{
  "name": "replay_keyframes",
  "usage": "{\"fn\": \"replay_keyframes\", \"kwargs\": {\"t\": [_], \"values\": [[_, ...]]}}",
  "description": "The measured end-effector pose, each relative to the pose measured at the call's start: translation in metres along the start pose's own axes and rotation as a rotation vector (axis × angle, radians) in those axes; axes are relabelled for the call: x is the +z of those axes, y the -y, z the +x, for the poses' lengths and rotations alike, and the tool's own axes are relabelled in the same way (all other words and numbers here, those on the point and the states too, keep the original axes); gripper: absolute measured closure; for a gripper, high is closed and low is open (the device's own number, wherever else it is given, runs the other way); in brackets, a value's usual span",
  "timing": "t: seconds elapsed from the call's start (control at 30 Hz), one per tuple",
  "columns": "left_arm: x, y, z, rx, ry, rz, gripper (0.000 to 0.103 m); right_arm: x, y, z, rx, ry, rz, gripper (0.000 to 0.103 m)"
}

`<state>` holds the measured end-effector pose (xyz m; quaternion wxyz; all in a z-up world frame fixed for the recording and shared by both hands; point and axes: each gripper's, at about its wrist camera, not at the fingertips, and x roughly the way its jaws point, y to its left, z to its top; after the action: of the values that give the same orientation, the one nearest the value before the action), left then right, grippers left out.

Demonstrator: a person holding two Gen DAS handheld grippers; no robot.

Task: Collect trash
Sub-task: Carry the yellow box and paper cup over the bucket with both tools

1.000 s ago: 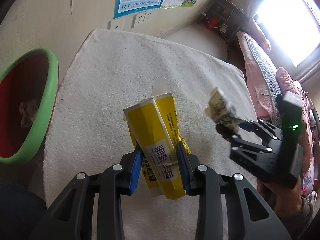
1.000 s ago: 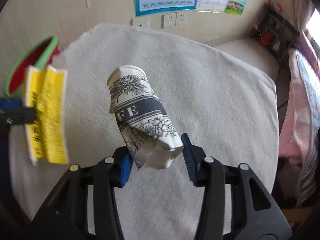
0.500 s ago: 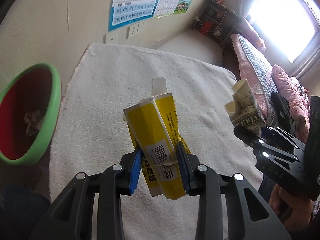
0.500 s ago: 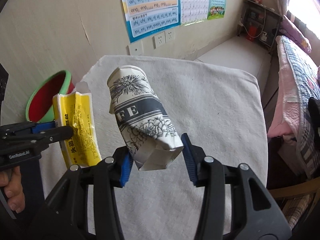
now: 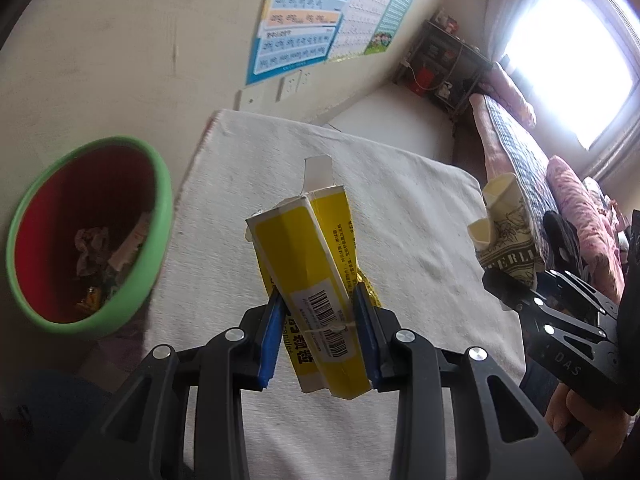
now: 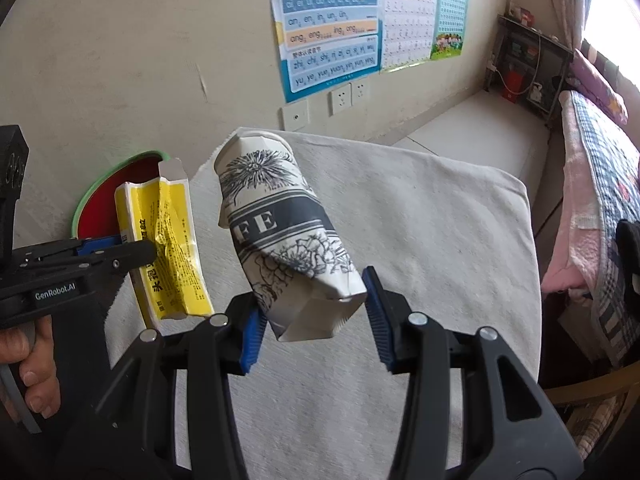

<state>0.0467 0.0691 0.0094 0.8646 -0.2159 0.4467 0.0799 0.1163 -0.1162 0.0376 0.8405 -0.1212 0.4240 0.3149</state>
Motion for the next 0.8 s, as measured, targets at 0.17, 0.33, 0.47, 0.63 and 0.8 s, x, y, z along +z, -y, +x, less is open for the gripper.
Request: {"fn": "replay_keyframes", "kwargs": {"t": [0.17,0.33,0.47,0.63,0.8], "values": [[0.001,-0.015,-0.012,0.016,0.02,-0.005,0.072,0.007,-0.018,0.003,0.018,0.003,-0.019,0.059],[0.008,-0.037,-0.027,0.055,0.056,-0.007,0.071,0.02,-0.042,0.006,0.052,0.025,-0.038,0.059],[0.014,-0.063,-0.041,0.098,0.095,-0.035,0.071,0.031,-0.066,0.013,0.089,0.034,-0.059,0.059],[0.021,-0.101,-0.06,0.139,0.138,-0.097,0.071,0.042,-0.099,0.021,0.127,0.035,-0.1,0.059],[0.023,-0.135,-0.075,0.169,0.16,-0.143,0.071,0.054,-0.128,0.03,0.159,0.033,-0.14,0.059]]}}
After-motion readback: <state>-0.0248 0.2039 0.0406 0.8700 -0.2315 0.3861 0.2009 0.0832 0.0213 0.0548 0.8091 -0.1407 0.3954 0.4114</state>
